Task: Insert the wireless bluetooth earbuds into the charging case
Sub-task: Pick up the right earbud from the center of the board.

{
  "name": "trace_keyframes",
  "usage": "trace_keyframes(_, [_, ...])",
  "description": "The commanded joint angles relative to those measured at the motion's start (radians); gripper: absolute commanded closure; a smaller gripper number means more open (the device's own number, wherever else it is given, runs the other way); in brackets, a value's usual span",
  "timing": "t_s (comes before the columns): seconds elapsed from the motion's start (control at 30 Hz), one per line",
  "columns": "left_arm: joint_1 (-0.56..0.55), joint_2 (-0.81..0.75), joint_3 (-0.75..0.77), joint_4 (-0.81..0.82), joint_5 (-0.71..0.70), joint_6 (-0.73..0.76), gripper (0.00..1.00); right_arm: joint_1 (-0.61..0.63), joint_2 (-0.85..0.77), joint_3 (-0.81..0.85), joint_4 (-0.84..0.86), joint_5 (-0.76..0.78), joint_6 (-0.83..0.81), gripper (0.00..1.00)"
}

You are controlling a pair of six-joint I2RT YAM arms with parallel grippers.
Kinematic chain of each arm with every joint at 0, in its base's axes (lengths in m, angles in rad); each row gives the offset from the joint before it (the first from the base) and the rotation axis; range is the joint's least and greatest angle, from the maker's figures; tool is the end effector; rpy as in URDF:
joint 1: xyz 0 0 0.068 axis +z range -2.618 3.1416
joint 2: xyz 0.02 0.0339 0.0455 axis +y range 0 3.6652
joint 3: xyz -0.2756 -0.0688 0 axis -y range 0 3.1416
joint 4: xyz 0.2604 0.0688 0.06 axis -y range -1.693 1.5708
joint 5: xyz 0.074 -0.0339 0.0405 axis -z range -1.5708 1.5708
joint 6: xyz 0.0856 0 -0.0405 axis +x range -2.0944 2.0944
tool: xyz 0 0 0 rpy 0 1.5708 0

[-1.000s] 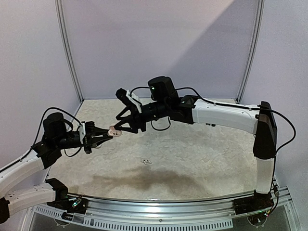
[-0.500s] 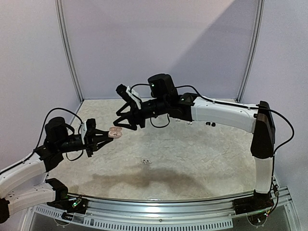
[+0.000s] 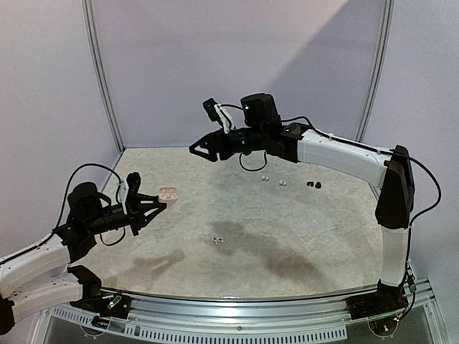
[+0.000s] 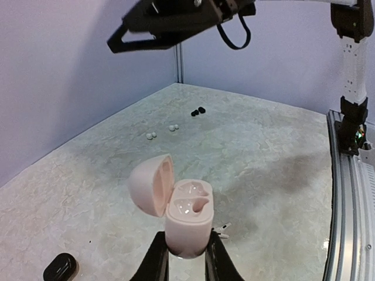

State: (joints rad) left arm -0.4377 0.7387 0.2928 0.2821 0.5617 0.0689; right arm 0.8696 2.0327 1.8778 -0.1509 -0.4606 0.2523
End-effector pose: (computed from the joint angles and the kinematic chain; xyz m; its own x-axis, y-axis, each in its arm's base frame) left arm 0.1813 -0.1352 0.2170 -0.0899 0.1064 -0.9903 0.8429 0.5378 -0.0187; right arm 0.3277 0.4471 0.3340 -0.4272 -0.1593 -0.8900 -0.8791 0.3034 0.3676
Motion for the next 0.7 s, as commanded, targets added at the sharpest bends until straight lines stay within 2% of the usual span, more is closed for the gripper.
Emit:
trace_keyframes(0.0, [-0.01, -0.019, -0.023, 0.068, -0.046, -0.025, 1.0, 0.0, -0.012, 0.022, -0.312, 0.287, 0.017, 0.47])
trace_keyframes(0.1, [-0.011, -0.024, -0.029, 0.072, -0.033, -0.023, 1.0, 0.0, 0.034, 0.022, -0.432, 0.345, -0.04, 0.58])
trace_keyframes(0.3, [-0.009, -0.033, -0.044, 0.088, -0.032, -0.003, 1.0, 0.005, 0.162, 0.023, -0.543, 0.291, -0.124, 0.78])
trace_keyframes(0.67, [-0.008, -0.05, -0.055, 0.089, -0.023, 0.02, 1.0, 0.055, 0.286, -0.011, -0.544, 0.222, -0.214, 0.81])
